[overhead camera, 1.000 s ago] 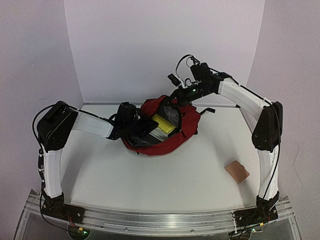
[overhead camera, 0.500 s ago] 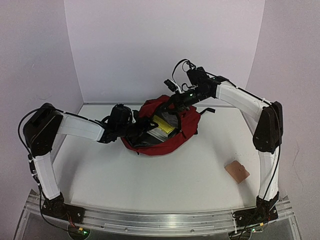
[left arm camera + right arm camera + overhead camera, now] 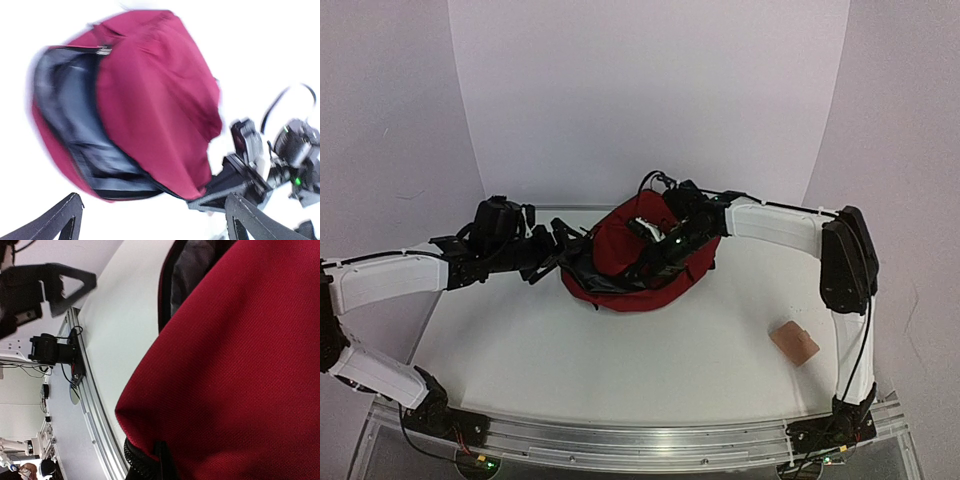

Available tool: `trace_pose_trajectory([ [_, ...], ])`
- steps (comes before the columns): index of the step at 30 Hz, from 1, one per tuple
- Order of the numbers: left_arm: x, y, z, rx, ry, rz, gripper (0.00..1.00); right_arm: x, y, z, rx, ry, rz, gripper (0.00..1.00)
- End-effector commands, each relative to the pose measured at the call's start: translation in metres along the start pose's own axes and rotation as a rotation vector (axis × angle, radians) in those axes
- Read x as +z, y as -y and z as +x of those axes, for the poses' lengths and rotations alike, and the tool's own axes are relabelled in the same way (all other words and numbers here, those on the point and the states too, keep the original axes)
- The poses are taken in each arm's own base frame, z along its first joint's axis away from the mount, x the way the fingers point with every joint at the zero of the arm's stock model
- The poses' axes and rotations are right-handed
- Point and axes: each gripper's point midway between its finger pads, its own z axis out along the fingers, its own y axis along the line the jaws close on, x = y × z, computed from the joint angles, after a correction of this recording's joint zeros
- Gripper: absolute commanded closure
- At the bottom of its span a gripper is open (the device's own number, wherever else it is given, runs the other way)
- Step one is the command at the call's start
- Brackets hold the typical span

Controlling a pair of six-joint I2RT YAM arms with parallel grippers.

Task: Pack the student bag
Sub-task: Place the book in the student bag, then zip the student bag at the center of the board.

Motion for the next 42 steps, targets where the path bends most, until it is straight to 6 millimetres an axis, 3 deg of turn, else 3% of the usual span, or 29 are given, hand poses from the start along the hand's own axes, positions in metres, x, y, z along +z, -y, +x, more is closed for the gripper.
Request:
trace_pose_trajectory([
  [1, -0.001, -0.055, -0.019, -0.030, -0.008, -0.181, 0.00, 0.025, 0.027, 0.024, 0.009, -0.063, 0.071, 1.00],
  [8, 0.020, -0.072, -0.042, 0.070, -0.025, -0.157, 0.00, 0.014, 0.032, 0.026, -0.021, -0.049, 0.138, 1.00],
  [16, 0.066, -0.065, -0.067, 0.182, -0.078, -0.150, 0.10, 0.002, 0.038, 0.017, 0.003, -0.018, 0.153, 1.00],
  [21, 0.094, -0.077, -0.058, 0.157, -0.150, -0.153, 0.32, -0.011, 0.042, 0.008, 0.011, 0.016, 0.166, 1.00],
  [26, 0.107, -0.088, -0.041, 0.108, -0.211, -0.145, 0.64, -0.020, 0.050, 0.001, 0.024, 0.038, 0.181, 1.00],
  [29, 0.107, -0.085, -0.025, 0.103, -0.229, -0.131, 0.86, -0.026, 0.054, -0.001, 0.032, 0.049, 0.186, 1.00],
  [32, 0.107, -0.072, 0.001, 0.126, -0.246, -0.105, 0.99, -0.030, 0.058, -0.001, 0.035, 0.055, 0.191, 1.00],
  [36, 0.107, -0.048, 0.043, 0.146, -0.288, -0.055, 1.00, -0.037, 0.056, -0.002, 0.022, 0.064, 0.199, 1.00],
  [37, 0.107, -0.034, 0.052, 0.164, -0.290, -0.018, 1.00, -0.039, 0.057, -0.001, 0.024, 0.064, 0.201, 1.00],
  [40, 0.098, -0.024, 0.062, 0.155, -0.284, -0.007, 1.00, -0.048, 0.059, -0.003, 0.028, 0.078, 0.206, 1.00],
  [42, 0.085, -0.032, 0.050, 0.146, -0.221, -0.081, 0.79, -0.051, 0.059, -0.004, 0.028, 0.083, 0.209, 1.00],
])
